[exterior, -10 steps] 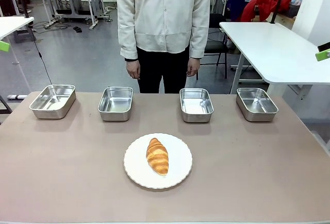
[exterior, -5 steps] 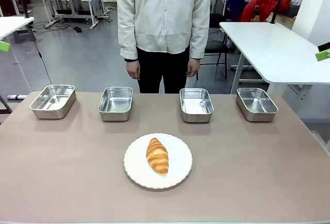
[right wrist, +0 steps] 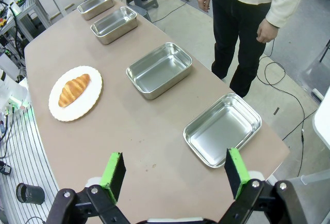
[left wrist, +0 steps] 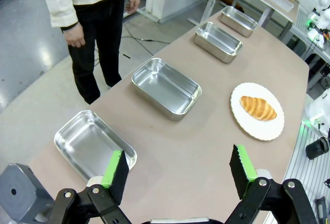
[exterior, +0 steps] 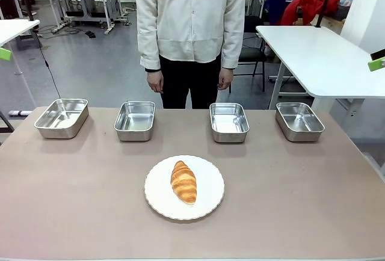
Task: Place the bread in the container.
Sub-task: Place the Butter Roll into the Airtight Container indicated by the human.
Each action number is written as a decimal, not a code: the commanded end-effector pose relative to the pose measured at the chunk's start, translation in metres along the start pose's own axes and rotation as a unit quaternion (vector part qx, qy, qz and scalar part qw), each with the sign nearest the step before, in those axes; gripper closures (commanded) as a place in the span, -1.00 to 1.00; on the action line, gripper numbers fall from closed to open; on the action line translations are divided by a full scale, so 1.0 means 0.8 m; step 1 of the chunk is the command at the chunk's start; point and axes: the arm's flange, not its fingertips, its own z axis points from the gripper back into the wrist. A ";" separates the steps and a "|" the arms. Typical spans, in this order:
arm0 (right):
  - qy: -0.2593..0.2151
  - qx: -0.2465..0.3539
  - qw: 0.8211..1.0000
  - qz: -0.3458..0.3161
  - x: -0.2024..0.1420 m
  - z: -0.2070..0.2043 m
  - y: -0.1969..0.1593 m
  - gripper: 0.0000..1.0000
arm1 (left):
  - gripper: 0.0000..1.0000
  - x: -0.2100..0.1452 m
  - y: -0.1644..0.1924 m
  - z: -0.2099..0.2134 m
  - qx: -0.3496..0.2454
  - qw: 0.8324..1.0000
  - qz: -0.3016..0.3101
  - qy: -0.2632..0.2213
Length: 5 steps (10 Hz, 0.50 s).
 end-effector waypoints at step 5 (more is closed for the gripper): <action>-0.007 0.000 1.000 0.003 0.002 0.000 0.000 -1.00 | -1.00 0.001 -0.001 0.002 -0.001 1.000 -0.002 -0.003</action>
